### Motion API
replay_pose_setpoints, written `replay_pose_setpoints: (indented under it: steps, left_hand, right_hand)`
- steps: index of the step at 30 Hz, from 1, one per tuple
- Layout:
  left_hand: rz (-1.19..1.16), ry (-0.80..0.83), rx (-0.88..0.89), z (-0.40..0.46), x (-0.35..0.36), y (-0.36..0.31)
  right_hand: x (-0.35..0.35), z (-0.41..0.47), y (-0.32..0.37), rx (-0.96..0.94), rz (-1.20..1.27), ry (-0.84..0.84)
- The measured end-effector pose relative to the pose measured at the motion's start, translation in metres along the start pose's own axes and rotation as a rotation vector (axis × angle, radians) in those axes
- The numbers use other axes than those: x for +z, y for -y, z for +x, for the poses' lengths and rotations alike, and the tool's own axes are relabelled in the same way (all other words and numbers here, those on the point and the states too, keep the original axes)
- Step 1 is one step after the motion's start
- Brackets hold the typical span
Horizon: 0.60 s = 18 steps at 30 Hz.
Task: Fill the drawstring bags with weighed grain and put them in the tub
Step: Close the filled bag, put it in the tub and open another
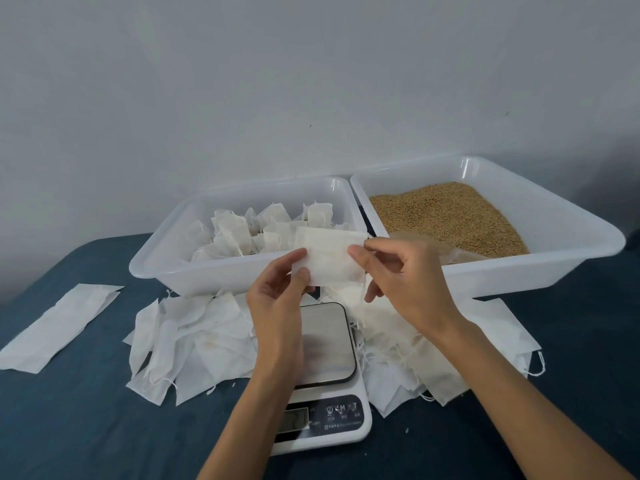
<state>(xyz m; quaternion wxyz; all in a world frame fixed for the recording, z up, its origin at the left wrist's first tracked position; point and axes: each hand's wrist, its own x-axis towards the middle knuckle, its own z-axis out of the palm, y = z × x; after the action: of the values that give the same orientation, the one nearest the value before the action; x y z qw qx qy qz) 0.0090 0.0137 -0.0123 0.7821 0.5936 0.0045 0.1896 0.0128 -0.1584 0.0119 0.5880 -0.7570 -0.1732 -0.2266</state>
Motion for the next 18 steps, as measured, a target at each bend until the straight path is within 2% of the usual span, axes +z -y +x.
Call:
replay_pose_setpoints:
  steps: [8, 11, 18]
  left_hand:
    - [-0.050, -0.006, 0.001, 0.002, -0.001, 0.001]
    - [-0.060, -0.049, -0.019, 0.003, -0.003, 0.002]
    - [-0.075, -0.049, -0.057, 0.003, -0.001, 0.001]
  right_hand:
    - [0.003, -0.001, 0.007, 0.039, 0.097, 0.245]
    - [0.000, -0.001, 0.011, 0.072, 0.159, 0.259]
    - [-0.001, -0.002, 0.015, 0.089, 0.080, 0.311]
